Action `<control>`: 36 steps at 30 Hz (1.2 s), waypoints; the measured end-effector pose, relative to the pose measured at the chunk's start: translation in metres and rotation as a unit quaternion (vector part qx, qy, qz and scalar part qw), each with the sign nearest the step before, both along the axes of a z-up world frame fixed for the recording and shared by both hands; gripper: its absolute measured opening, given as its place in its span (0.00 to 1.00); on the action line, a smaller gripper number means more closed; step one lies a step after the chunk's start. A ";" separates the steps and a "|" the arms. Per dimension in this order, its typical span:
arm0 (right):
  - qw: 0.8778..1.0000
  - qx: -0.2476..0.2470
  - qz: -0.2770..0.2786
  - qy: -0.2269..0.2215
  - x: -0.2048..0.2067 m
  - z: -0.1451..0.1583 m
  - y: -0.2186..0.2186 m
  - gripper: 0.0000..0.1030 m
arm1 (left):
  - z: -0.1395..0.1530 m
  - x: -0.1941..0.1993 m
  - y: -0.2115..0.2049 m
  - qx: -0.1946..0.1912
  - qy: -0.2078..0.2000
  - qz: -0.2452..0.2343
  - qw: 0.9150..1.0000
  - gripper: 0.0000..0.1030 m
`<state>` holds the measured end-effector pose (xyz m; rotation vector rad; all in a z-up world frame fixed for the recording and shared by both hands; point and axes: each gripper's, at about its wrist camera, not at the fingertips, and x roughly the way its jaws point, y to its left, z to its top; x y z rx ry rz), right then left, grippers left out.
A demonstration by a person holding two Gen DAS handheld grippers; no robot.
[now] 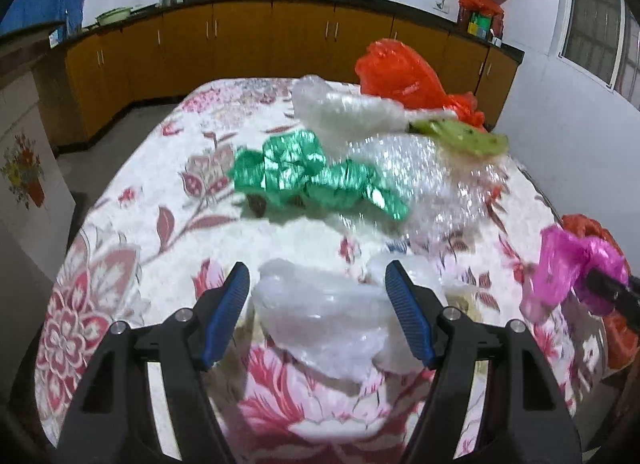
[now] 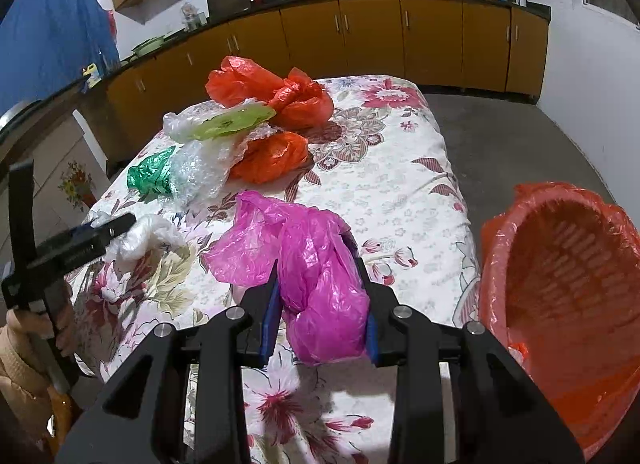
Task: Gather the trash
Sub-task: 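Grasp a white bag with the left gripper while the right gripper holds the pink bag, then drop the pink bag and white bag into the red basket with both grippers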
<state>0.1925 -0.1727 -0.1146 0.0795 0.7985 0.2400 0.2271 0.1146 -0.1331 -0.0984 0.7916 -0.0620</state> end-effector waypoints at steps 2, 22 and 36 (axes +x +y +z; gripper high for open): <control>1.000 0.001 -0.001 0.000 0.000 0.000 0.000 0.33 | -0.002 -0.003 0.000 -0.006 0.006 -0.008 1.000 0.67; 0.999 0.010 -0.025 -0.032 -0.026 0.028 -0.020 0.33 | 0.029 -0.019 -0.042 -0.009 -0.039 -0.060 0.997 0.13; 0.992 0.021 -0.106 -0.064 -0.056 0.056 -0.075 0.33 | 0.088 -0.035 -0.119 -0.031 -0.090 -0.141 0.985 0.13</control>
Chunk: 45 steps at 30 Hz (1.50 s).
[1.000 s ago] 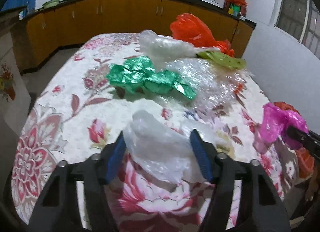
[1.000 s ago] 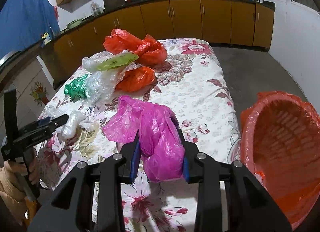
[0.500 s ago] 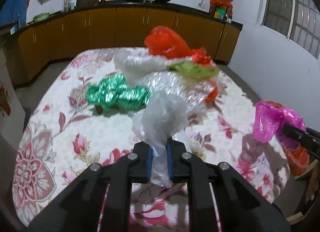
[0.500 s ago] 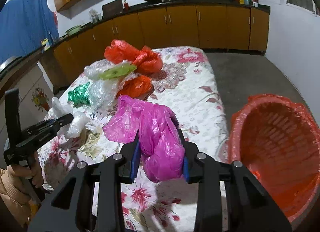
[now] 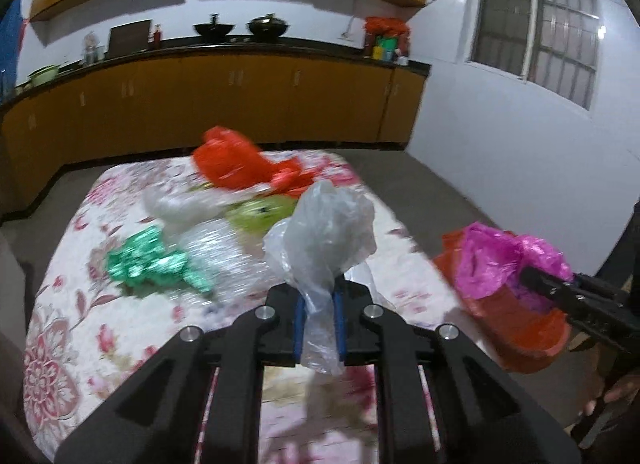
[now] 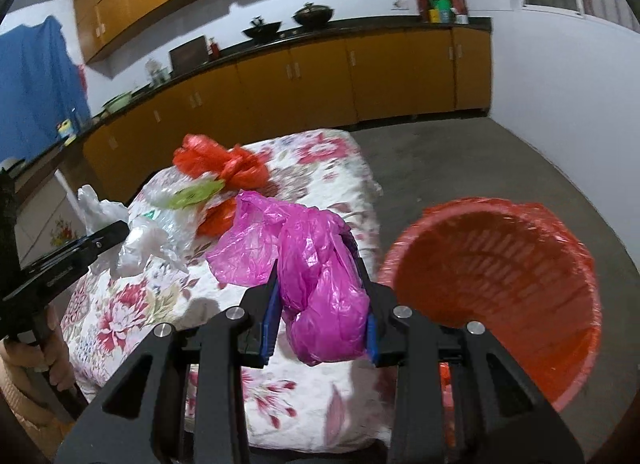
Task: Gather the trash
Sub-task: 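Drop the pink bag and white bag into the red basket with both grippers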
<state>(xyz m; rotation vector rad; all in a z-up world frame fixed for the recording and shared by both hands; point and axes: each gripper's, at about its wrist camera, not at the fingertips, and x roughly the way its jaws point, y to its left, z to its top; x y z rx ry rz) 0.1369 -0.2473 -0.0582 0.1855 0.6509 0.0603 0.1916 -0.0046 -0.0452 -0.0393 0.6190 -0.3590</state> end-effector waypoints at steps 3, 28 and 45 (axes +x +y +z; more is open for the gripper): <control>1.000 0.004 -0.027 -0.006 -0.009 0.005 -0.017 0.33 | 0.009 -0.003 -0.023 -0.007 -0.006 -0.024 1.000 0.13; 0.978 0.064 -0.195 -0.035 -0.040 0.015 -0.137 0.34 | 0.017 0.001 -0.186 -0.045 0.009 -0.172 0.984 0.13; 0.972 0.061 -0.225 -0.027 -0.050 -0.002 -0.155 0.64 | -0.017 0.016 -0.185 -0.039 0.048 -0.143 0.988 0.51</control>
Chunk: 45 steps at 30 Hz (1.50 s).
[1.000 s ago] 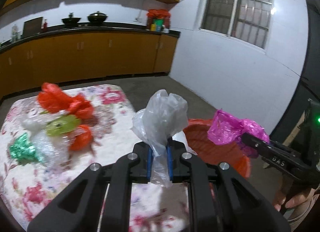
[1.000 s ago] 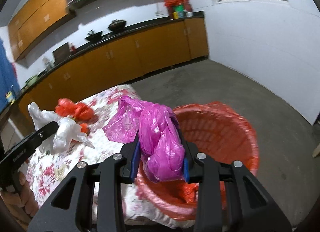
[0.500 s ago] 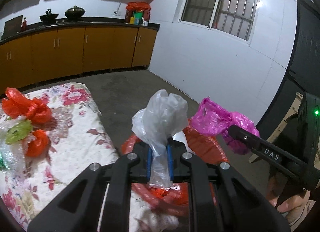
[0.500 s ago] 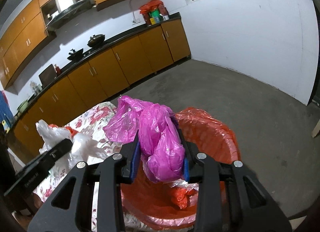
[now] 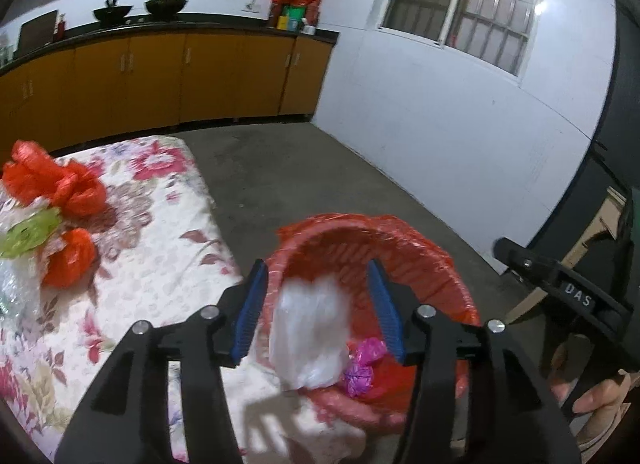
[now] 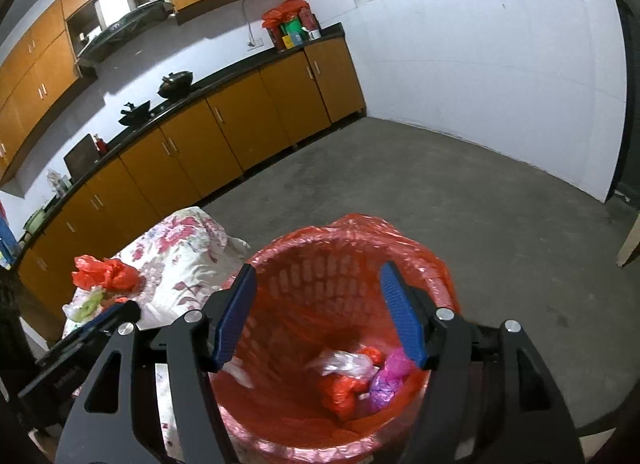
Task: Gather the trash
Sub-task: 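Drop the pink bag and white bag into the red basket with both grippers, then grasp a red bag with the right gripper while the left gripper approaches the green bag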
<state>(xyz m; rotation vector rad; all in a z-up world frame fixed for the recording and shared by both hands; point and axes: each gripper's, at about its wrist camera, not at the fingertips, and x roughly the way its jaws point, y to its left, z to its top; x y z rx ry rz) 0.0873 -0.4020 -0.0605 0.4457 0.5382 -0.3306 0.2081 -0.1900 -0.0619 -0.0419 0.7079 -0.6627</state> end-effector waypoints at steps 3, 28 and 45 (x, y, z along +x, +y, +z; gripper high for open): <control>1.000 0.000 0.000 0.000 0.000 0.001 0.001 0.65 | -0.002 0.004 0.007 -0.009 0.014 0.010 1.000 0.52; 0.978 -0.078 0.194 -0.005 0.060 0.020 0.136 0.73 | -0.016 -0.001 0.209 0.099 -0.036 0.266 0.958 0.68; 0.948 -0.072 0.310 0.005 0.219 0.019 0.258 0.65 | -0.022 0.009 0.312 0.075 -0.039 0.371 0.925 0.68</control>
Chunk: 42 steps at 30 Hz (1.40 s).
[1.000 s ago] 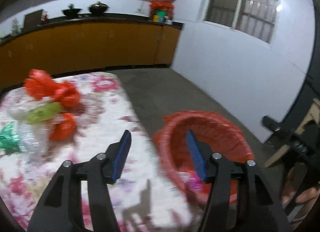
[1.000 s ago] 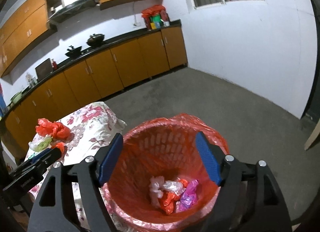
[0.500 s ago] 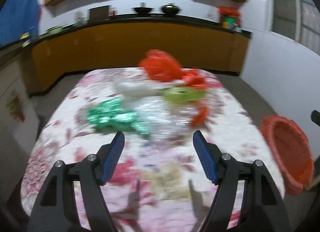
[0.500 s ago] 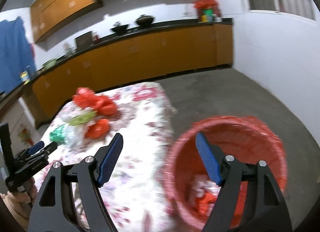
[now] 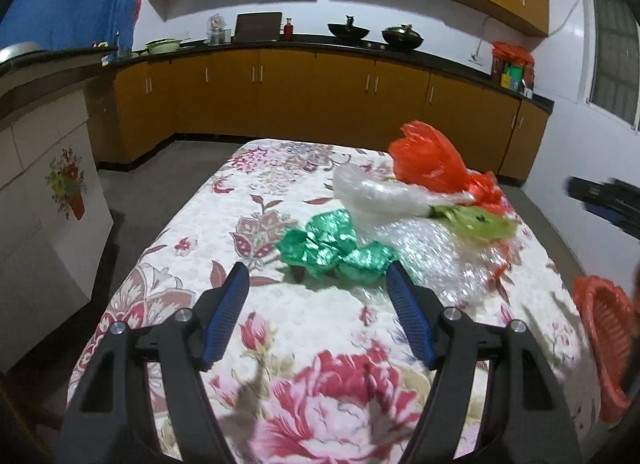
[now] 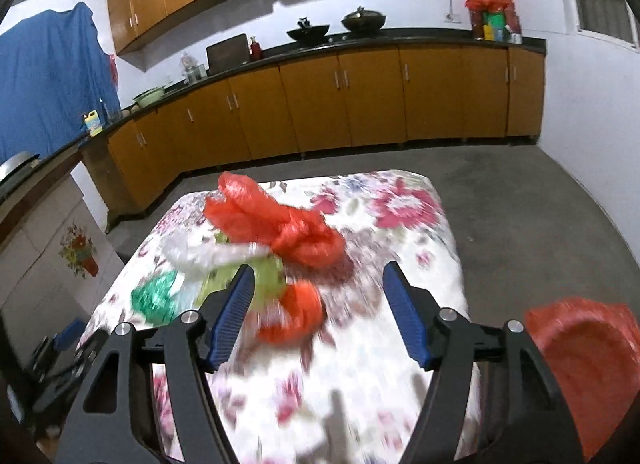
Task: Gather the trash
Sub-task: 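Grasp a red bag with the right gripper while the left gripper approaches the green bag, then carry the red bag toward the basket with the right gripper while the left gripper grasps the green bag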
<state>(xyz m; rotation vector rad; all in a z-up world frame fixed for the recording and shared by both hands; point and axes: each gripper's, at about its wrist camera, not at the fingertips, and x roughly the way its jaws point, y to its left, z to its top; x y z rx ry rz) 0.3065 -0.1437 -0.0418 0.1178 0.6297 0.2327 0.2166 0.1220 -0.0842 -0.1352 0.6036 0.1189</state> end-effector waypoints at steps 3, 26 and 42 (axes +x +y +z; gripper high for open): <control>1.000 -0.020 0.020 0.005 0.044 -0.009 0.019 0.65 | 0.001 0.007 0.007 -0.008 -0.005 0.006 1.000 0.68; 0.996 -0.025 0.059 0.061 0.088 -0.044 0.014 0.29 | -0.012 0.040 0.023 -0.011 0.008 0.001 1.000 0.68; 0.998 0.017 -0.002 0.066 0.025 -0.037 -0.058 0.29 | -0.041 0.102 0.013 -0.018 0.093 -0.013 0.995 0.67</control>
